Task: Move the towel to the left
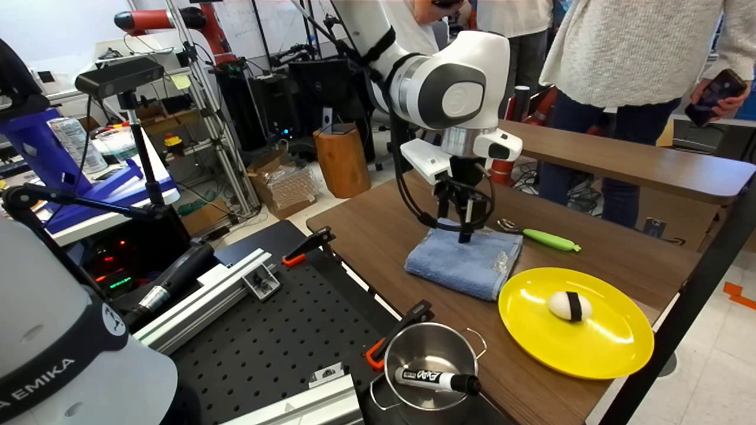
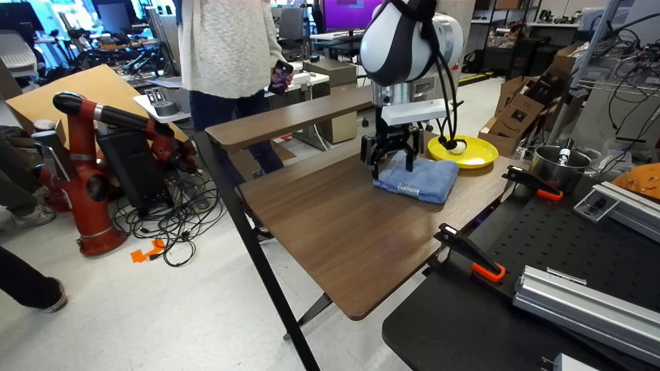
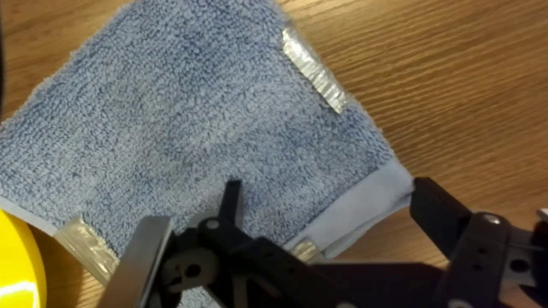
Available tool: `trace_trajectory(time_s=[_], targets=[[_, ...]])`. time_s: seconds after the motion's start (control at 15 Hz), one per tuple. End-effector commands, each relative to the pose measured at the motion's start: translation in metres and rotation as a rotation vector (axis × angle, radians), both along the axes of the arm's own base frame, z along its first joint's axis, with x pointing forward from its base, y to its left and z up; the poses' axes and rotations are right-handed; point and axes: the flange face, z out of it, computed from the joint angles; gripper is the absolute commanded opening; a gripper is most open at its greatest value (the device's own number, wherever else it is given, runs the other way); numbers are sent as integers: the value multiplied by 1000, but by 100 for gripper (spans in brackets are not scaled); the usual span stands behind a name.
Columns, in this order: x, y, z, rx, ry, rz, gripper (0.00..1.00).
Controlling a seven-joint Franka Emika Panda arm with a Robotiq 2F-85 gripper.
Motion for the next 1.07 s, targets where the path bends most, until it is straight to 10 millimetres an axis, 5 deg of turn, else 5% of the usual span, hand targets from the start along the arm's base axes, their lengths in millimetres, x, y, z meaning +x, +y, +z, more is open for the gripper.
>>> trace_trajectory(time_s=[0.0,0.4,0.8,1.0], targets=[[-2,-14,2,-16,2,-21,100],[-8,-22,3,-21,1,-27,100],[-15,-21,23,-6,-41,-14,100],[-25,-23,9,-4,10,-17,100]])
